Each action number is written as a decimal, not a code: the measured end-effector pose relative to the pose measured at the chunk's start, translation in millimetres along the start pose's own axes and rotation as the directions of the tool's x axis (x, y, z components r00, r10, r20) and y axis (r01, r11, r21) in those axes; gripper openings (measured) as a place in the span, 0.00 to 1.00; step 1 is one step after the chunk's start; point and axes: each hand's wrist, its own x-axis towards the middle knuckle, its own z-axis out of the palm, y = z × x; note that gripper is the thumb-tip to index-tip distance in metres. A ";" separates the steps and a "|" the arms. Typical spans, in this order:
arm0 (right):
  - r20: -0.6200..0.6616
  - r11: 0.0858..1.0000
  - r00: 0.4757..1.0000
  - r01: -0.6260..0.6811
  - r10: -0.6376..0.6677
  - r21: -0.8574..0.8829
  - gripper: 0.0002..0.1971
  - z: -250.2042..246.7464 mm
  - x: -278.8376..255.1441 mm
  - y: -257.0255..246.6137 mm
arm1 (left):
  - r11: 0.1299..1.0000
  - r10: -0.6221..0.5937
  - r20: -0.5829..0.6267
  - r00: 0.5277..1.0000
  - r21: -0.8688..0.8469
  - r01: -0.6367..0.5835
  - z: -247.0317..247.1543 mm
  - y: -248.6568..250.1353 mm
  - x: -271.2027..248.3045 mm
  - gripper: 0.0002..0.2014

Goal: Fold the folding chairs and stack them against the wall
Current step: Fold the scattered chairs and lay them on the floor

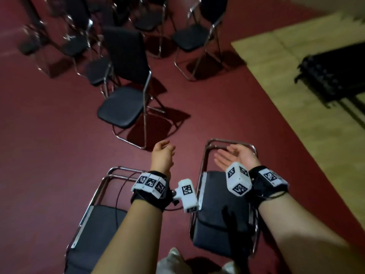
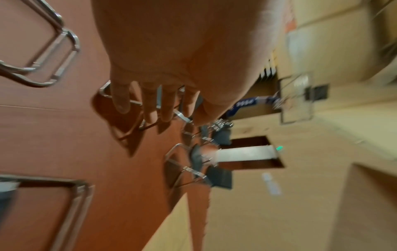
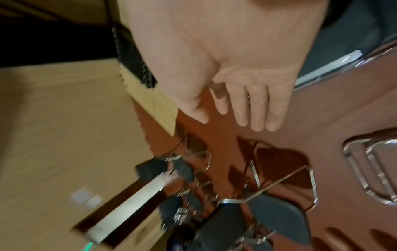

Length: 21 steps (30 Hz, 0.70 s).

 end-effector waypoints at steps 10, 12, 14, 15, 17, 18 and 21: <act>0.197 0.987 0.979 0.088 -0.060 -0.138 0.05 173.8 28.3 -43.9 | 0.970 0.072 -0.113 0.991 -0.222 -0.095 -69.8 114.6 86.2 0.13; 0.204 0.982 0.977 0.096 -0.062 -0.160 0.04 209.5 44.3 -46.8 | 0.964 0.082 -0.110 0.991 -0.244 -0.106 -81.2 136.1 117.4 0.13; 0.191 0.977 0.979 0.108 -0.073 -0.181 0.02 252.2 64.5 -49.3 | 0.963 0.091 -0.105 0.990 -0.245 -0.114 -95.1 162.4 154.7 0.13; 0.195 0.974 0.978 0.113 -0.075 -0.195 0.02 278.4 76.0 -51.7 | 0.960 0.094 -0.099 0.991 -0.254 -0.116 -104.3 179.2 177.2 0.13; 0.197 0.968 0.977 0.122 -0.078 -0.219 0.01 320.0 90.6 -55.7 | 0.958 0.096 -0.096 0.991 -0.262 -0.119 -121.0 207.0 208.7 0.13; 0.194 0.967 0.978 0.123 -0.080 -0.222 0.01 344.4 98.6 -56.2 | 0.960 0.099 -0.099 0.990 -0.251 -0.122 -134.9 223.6 226.7 0.12; 0.217 0.961 0.972 0.139 -0.087 -0.240 0.01 404.5 113.9 -59.6 | 0.957 0.144 -0.125 0.982 -0.236 -0.170 -165.9 267.5 270.4 0.10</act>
